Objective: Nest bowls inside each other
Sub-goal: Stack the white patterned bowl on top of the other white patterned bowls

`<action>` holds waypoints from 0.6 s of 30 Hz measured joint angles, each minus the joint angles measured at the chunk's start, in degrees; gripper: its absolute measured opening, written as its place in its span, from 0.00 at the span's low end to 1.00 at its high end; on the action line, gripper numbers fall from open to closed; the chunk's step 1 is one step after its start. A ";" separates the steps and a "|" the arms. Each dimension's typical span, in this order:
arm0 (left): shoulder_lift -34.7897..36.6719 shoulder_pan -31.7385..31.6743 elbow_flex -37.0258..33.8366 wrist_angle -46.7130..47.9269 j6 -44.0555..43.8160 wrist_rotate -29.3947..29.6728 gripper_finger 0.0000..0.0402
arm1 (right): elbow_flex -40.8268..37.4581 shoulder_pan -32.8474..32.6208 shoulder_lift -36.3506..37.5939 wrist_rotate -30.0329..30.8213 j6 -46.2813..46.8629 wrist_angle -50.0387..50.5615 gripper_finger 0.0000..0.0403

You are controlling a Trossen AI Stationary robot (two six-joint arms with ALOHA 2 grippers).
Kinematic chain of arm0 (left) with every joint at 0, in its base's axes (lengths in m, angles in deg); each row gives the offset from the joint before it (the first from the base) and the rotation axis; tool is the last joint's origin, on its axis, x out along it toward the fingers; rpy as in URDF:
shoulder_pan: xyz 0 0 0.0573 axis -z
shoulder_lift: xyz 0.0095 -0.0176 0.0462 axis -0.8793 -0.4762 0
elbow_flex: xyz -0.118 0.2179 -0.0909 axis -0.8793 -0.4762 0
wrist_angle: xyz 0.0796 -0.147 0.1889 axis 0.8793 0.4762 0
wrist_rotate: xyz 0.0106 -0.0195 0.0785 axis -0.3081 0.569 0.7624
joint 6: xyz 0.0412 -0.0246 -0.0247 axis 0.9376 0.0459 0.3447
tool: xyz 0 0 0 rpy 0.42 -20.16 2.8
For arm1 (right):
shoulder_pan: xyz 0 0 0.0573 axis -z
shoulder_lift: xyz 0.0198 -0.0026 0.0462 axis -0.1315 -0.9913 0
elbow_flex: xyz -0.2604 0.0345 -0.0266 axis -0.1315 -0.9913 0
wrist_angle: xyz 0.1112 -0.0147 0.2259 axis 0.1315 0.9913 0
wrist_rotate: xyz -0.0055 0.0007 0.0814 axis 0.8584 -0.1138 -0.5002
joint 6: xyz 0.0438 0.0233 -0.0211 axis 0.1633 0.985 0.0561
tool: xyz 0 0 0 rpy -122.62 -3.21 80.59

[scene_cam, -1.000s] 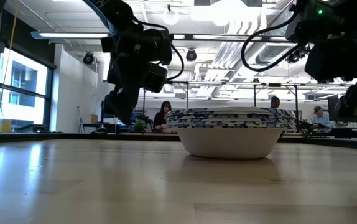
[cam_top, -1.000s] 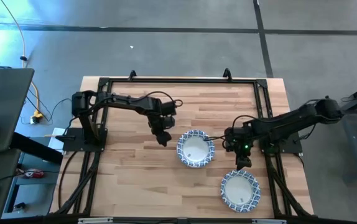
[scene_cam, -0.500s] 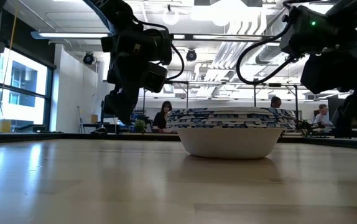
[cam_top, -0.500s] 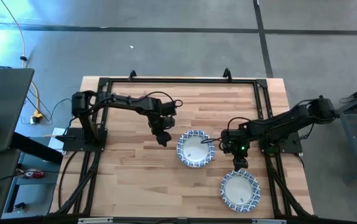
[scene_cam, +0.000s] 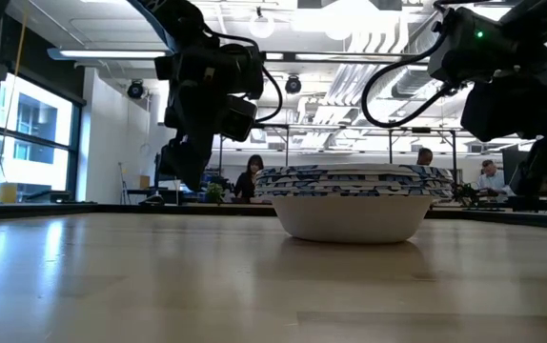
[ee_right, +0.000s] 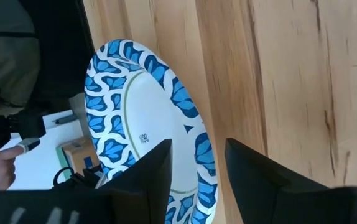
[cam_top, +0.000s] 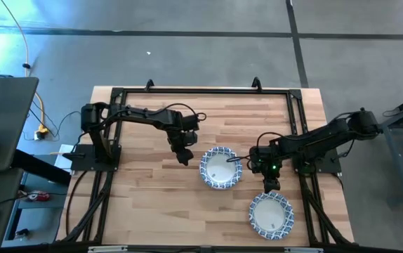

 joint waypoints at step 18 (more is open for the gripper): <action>0.00 0.24 0.00 -0.06 -0.23 0.03 0.60 | 0.00 0.02 -4.35 -3.14 -0.31 -2.63 0.34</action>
